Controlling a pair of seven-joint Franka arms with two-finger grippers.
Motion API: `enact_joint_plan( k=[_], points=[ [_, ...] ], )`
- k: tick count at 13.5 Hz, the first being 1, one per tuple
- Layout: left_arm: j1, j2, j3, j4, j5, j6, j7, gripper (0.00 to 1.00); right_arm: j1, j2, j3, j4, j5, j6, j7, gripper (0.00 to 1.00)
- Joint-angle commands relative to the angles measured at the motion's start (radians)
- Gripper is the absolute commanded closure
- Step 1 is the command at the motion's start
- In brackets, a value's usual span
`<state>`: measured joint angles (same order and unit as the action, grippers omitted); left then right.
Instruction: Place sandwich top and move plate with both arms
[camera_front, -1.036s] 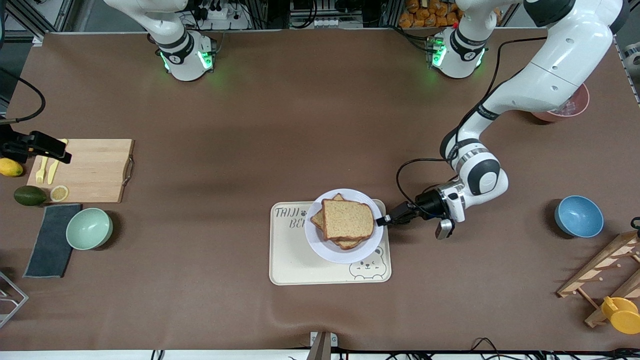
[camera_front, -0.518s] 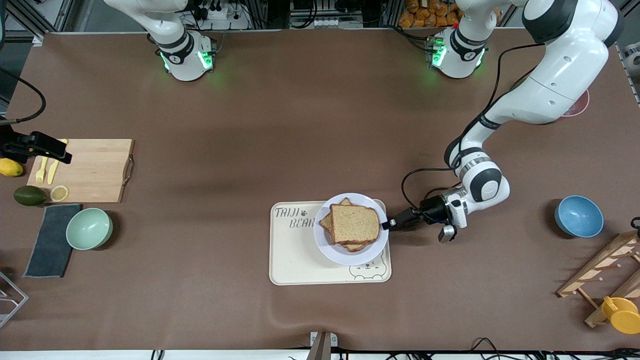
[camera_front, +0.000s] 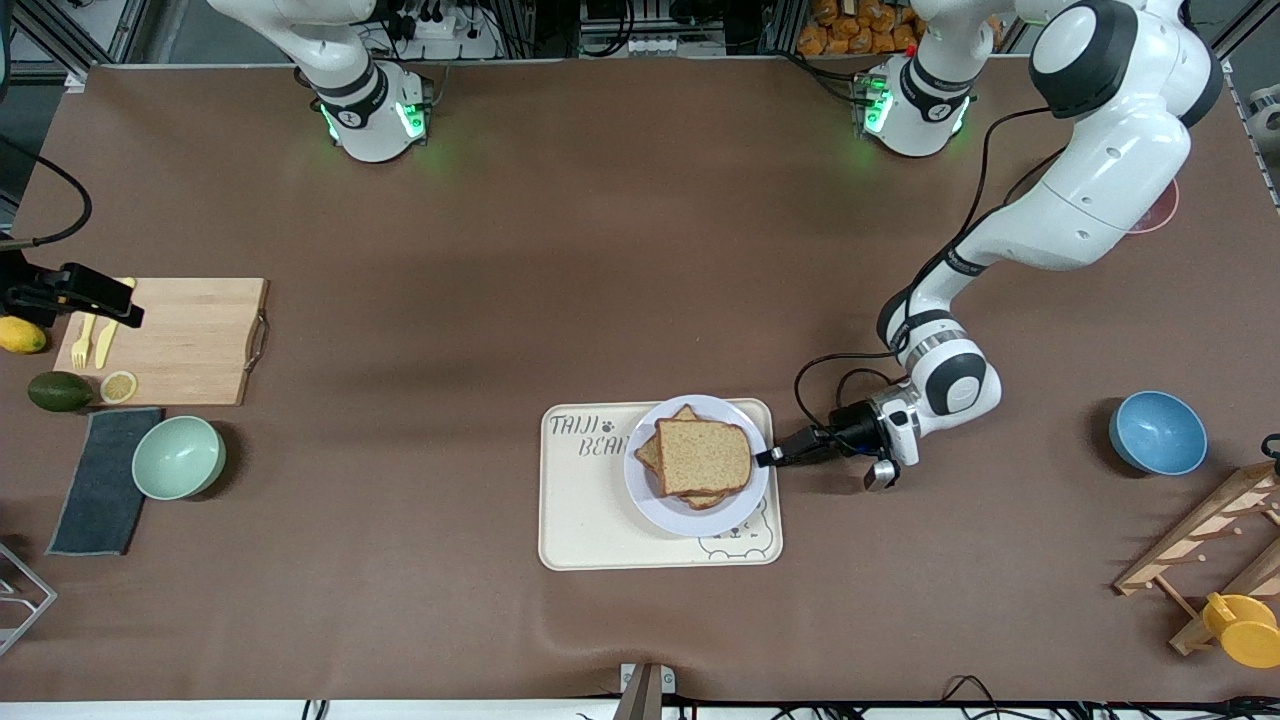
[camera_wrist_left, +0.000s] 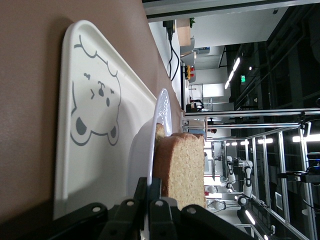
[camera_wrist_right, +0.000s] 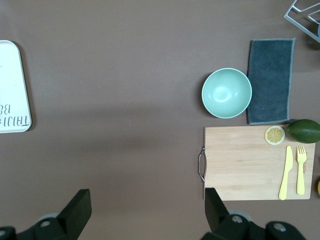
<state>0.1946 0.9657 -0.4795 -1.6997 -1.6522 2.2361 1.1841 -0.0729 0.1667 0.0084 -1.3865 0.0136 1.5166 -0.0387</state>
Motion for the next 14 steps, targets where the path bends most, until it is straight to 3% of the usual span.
enact_joint_plan(
  k=[1, 10, 11, 12, 14],
  points=[
    [-0.024, 0.031, 0.027, 0.028, 0.017, -0.029, -0.017, 1.0, -0.019, -0.006, 0.013, -0.009, 0.0, 0.007, 0.0, 0.0],
    [-0.054, 0.062, 0.058, 0.029, 0.017, -0.029, -0.024, 1.0, -0.016, -0.003, 0.013, -0.009, 0.002, 0.007, -0.001, 0.0],
    [-0.052, 0.062, 0.058, 0.029, 0.017, -0.029, -0.03, 0.81, -0.016, -0.003, 0.013, -0.009, 0.002, 0.007, -0.001, 0.0],
    [-0.052, 0.059, 0.059, 0.029, 0.017, -0.029, -0.044, 0.05, -0.018, -0.003, 0.013, -0.009, 0.002, 0.007, -0.001, 0.0],
    [-0.052, 0.056, 0.061, 0.029, 0.028, -0.029, -0.047, 0.0, -0.016, -0.003, 0.013, -0.009, 0.0, 0.007, -0.001, 0.0]
  ],
)
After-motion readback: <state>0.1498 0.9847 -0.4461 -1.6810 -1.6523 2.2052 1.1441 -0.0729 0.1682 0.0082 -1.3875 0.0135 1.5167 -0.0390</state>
